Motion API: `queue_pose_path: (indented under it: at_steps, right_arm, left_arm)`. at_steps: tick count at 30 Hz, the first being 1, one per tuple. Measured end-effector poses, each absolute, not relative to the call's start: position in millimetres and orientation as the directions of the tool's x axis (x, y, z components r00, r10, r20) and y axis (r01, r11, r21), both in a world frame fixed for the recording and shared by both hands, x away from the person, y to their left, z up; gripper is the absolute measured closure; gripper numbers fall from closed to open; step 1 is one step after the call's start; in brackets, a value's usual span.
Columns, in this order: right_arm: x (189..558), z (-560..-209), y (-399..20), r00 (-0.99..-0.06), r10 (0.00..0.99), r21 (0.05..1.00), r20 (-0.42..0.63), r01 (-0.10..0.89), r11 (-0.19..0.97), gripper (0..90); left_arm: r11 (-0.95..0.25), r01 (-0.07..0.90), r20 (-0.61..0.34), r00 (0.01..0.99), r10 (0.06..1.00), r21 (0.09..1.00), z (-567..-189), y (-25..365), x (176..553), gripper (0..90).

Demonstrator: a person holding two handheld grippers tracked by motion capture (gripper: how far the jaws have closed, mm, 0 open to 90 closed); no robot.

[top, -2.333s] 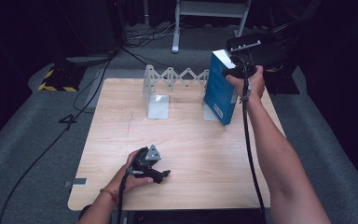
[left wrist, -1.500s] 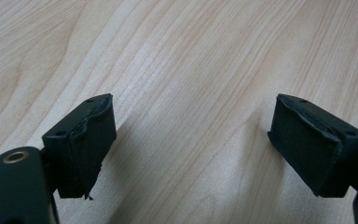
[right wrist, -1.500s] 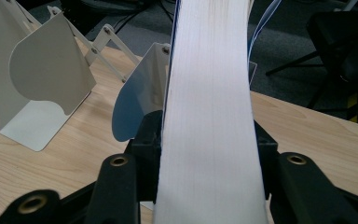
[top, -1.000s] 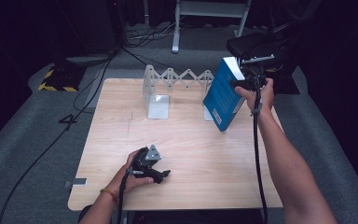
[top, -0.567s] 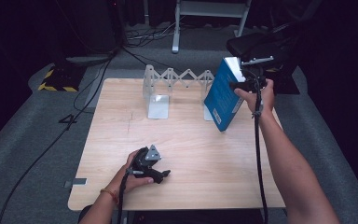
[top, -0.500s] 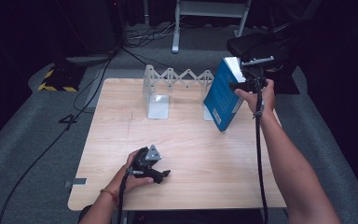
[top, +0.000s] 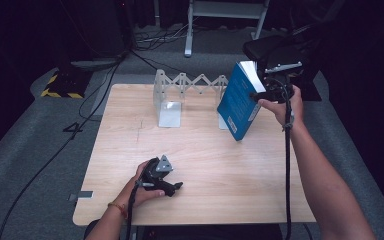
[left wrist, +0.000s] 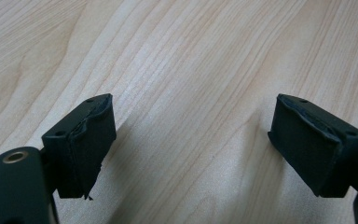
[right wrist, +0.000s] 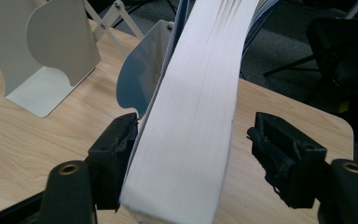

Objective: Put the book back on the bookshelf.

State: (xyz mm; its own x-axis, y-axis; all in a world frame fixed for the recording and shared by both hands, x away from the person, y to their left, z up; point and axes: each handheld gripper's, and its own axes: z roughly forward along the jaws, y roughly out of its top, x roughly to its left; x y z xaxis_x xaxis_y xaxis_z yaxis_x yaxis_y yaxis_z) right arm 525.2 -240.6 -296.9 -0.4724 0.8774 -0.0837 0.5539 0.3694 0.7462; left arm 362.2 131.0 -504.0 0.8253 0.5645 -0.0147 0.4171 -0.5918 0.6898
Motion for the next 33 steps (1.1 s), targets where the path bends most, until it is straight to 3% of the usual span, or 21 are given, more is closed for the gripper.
queue_pose_path:
  at_steps: [33]
  right_arm:
    - [458.0,-300.7,-276.4,-0.596,0.764,0.78,-0.249,0.344,0.523,31.7]
  left_arm:
    - [-0.592,0.418,-0.014,0.824,0.566,0.689,-504.0,130.4,362.6,15.0]
